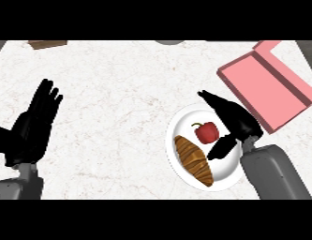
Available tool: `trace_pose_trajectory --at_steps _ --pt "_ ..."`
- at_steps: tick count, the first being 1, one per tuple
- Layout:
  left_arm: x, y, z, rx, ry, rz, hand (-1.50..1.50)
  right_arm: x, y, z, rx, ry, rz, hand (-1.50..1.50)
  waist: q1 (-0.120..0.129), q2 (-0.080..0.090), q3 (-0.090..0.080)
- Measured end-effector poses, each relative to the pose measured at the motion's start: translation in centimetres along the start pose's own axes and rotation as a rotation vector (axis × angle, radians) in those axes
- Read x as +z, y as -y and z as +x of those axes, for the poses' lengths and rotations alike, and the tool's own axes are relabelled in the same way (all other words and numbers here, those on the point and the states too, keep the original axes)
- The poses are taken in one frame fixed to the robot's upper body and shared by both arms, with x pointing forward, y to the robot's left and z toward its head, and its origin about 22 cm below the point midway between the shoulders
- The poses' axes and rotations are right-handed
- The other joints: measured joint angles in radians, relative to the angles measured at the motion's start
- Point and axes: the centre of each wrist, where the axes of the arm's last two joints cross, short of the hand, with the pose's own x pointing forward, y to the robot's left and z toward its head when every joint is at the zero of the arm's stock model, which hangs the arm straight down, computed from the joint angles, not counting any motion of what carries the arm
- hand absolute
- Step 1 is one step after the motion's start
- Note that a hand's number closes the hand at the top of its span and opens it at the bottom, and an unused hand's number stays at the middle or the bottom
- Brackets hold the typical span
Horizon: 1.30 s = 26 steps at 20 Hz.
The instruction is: Pick the bell pepper from the plate and place it in the cardboard box
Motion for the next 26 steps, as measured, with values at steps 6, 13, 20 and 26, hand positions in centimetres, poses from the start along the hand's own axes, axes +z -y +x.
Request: trace_pose_trajectory --at_steps 6,13,20,26 --pt "-0.4 0.0 -0.2 0.008 -0.003 0.005 0.00 -0.1 -0.6 -1.4 -0.004 -0.002 0.008 -1.50 -0.001 0.000 0.000" --pt "-0.3 0.6 -0.1 0.006 0.000 -0.002 0.00 -0.9 -1.7 -1.3 0.013 -0.004 0.018 -1.50 0.000 0.000 0.000" --pt "-0.1 0.2 0.7 -0.001 -0.001 0.002 0.00 -1.3 -2.9 -1.1 0.036 0.014 0.012 1.50 0.000 0.000 0.000" --pt "-0.2 -0.1 0.3 0.003 0.001 0.000 0.00 -1.0 -2.5 -1.6 0.128 0.076 -0.026 1.50 0.000 0.000 0.000"
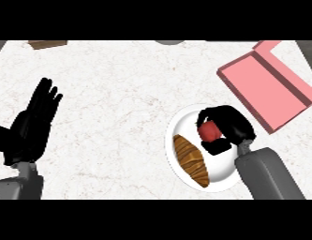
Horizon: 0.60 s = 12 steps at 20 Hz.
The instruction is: Pick the bell pepper from the plate and place it in the cardboard box
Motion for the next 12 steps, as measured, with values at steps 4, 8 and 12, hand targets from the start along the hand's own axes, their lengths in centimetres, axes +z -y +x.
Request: trace_pose_trajectory --at_steps 4,8,12 --pt "-0.1 0.0 -0.3 0.007 -0.005 0.004 0.00 0.1 0.0 0.6 0.029 0.025 -0.037 1.50 -0.001 0.000 0.000" --pt "0.3 0.9 -0.1 0.005 -0.005 -0.001 0.00 0.3 -2.8 6.0 0.119 0.089 -0.006 1.50 0.002 -0.002 0.000" --pt "0.1 0.4 -0.1 0.003 -0.005 -0.012 0.00 1.4 -5.4 12.2 0.211 0.160 -0.001 1.50 0.011 -0.002 -0.001"
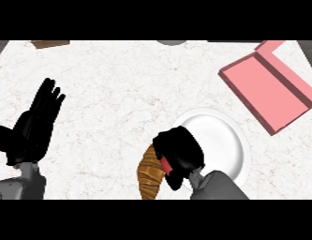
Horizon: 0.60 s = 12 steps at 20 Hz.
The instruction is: Pick the bell pepper from the plate and place it in the cardboard box
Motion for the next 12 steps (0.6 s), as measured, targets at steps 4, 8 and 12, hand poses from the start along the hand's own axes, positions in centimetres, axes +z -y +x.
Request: trace_pose_trajectory --at_steps 4,8,12 --pt "-0.5 -0.3 0.2 -0.002 0.006 0.003 0.00 0.5 -0.5 4.4 0.053 0.055 -0.074 1.50 0.000 0.001 0.000" --pt "0.0 -0.1 0.2 0.002 0.004 0.005 0.00 1.9 1.2 6.7 0.094 0.114 -0.131 1.50 -0.007 0.001 0.000" --pt "0.2 0.1 -0.7 0.002 0.003 0.013 0.00 4.3 4.3 9.1 0.106 0.160 -0.189 1.50 -0.012 0.000 0.000"
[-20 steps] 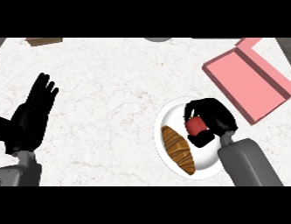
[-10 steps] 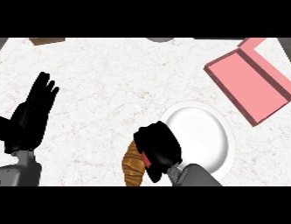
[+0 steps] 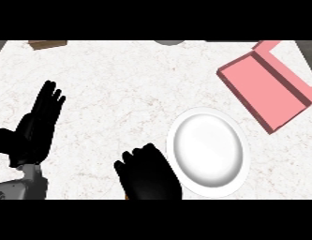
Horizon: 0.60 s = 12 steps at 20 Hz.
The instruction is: Pick the bell pepper from the plate and place it in the cardboard box
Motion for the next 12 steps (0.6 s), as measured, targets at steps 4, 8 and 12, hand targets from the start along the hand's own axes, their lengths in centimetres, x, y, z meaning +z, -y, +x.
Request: trace_pose_trajectory --at_steps 4,8,12 --pt "-0.2 0.5 0.3 -0.006 0.004 0.001 0.00 0.8 3.5 0.4 -0.102 -0.056 -0.148 1.50 -0.001 0.000 0.000" --pt "-0.1 -0.1 0.5 -0.009 -0.003 0.002 0.00 1.2 6.5 0.0 -0.159 -0.165 -0.300 1.50 0.001 -0.001 0.000" --pt "0.4 0.2 0.4 -0.004 -0.006 -0.002 0.00 1.1 9.3 -1.5 -0.178 -0.268 -0.418 1.50 0.000 0.000 0.000"
